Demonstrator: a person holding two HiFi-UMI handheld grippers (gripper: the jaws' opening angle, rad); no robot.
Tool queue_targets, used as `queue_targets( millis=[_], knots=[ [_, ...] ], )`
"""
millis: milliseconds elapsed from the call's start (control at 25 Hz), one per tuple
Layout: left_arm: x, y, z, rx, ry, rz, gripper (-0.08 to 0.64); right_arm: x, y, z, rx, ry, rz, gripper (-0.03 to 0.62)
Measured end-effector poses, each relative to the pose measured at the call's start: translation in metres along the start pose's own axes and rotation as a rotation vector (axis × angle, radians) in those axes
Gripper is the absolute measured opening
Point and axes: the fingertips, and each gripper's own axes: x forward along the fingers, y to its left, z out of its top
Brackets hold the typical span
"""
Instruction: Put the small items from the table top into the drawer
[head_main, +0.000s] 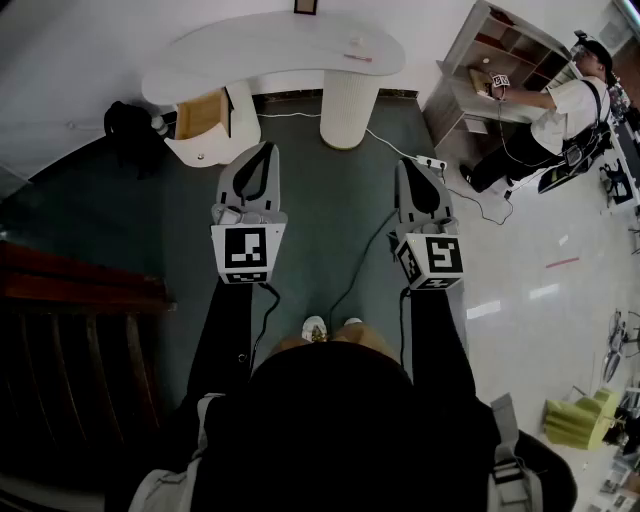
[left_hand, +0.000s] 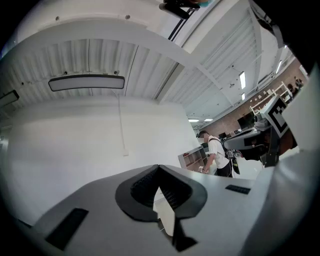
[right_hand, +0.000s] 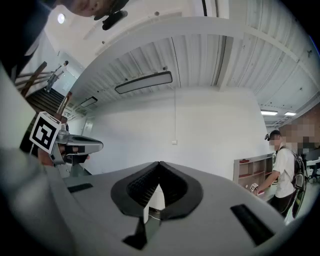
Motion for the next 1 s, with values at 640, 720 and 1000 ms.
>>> queue_targets(
  millis=[640,720,1000],
  knots=[
    [0.023,0.012,-0.010,-0.004,0.005,-0.014,0.014,0.028,-0.002,-0.012,0.006,0.021,0.000,0.028],
    [0.031,0.014,-0.011,-0.002,0.005,-0.013,0.014,0.037,-0.005,-0.010,0.016,0.006,0.005,0.028],
    [0.073,0.023,-0.025,0.011,0.010,-0.016,0.015,0.080,-0.022,-0.016,0.022,-0.029,0.020,0.028]
  ],
)
